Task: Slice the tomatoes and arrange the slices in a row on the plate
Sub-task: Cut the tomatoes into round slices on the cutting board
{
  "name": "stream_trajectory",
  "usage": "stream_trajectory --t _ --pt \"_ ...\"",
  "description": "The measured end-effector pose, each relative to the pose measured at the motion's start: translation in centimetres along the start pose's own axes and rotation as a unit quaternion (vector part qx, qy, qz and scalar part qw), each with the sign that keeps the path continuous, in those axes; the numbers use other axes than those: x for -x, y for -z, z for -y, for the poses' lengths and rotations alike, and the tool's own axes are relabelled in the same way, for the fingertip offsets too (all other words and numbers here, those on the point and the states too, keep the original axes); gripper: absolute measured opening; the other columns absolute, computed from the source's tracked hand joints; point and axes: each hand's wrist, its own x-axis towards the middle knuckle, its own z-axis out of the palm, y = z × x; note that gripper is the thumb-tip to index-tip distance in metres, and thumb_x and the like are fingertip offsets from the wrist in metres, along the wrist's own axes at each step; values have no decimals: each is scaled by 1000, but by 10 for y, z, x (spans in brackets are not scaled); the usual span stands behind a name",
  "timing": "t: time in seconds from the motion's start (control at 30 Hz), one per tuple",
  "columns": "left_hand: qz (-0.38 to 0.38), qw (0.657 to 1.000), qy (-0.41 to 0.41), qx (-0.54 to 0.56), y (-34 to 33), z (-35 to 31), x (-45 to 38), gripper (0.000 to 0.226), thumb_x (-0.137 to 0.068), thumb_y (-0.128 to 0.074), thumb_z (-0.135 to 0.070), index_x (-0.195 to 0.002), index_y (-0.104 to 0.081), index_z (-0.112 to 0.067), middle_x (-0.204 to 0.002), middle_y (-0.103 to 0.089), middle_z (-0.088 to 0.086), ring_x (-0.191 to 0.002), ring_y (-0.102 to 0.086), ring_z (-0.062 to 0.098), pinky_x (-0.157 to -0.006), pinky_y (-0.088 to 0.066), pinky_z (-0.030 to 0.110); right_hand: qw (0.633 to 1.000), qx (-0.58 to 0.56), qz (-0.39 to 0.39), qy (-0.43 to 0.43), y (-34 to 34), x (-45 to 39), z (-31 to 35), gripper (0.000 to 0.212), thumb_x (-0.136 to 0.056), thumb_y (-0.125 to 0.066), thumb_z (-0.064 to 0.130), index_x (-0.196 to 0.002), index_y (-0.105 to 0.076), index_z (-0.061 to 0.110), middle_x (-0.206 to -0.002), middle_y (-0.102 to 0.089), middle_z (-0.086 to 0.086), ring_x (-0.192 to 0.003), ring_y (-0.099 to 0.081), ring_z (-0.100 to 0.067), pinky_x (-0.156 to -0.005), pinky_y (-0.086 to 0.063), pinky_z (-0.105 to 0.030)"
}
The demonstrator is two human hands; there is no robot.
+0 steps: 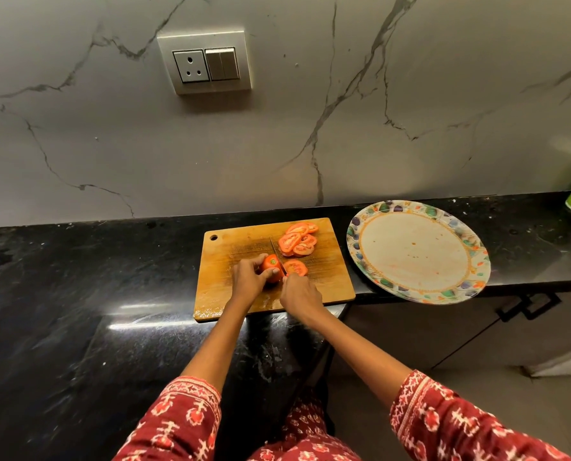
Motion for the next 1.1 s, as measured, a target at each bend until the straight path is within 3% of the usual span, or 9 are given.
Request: stream_trajectory --t 0.13,0.37,0.77,1.0,1.1 --pt "1 1000 -8 -15 1 1 0 50 -76 -74 -12 -121 -57 1 -125 -58 15 -119 -52 22 -100 -39 30 1000 -2 12 -1 1 -16 4 28 -99 -37 19 -117 -53 5 -122 -57 -18 -113 -53 -35 -87 -43 -38" --pt "2 1000 -3 -3 1 4 -1 50 -78 -72 -11 -123 -54 1 -127 -57 15 -121 -51 24 -103 -41 37 999 -22 -4 31 -14 -6 -16 33 -102 -29 22 -117 -50 1 -114 -58 -23 -107 -54 -39 -74 -36 -35" --pt "24 1000 -13 0 3 5 -2 50 -77 -72 -10 -123 -54 1 -127 -57 15 -121 -51 22 -102 -41 32 998 -13 38 42 -31 -10 -28 32 -101 -29 21 -98 -55 3 -111 -59 -24 -103 -56 -37 -74 -38 -34" --pt "19 1000 1 18 3 6 -1 49 -79 -70 -8 -123 -53 3 -128 -56 16 -123 -50 24 -102 -42 34 999 2 50 18 -28 -22 -17 32 -100 -33 20 -113 -53 -1 -120 -57 -22 -112 -53 -38 -82 -42 -37" --pt "20 999 19 36 5 7 -3 46 -81 -67 -6 -124 -52 5 -129 -54 17 -124 -49 24 -100 -41 30 998 28 44 30 -32 -12 -28 32 -101 -32 20 -115 -52 -1 -119 -56 -21 -111 -53 -38 -79 -40 -36"
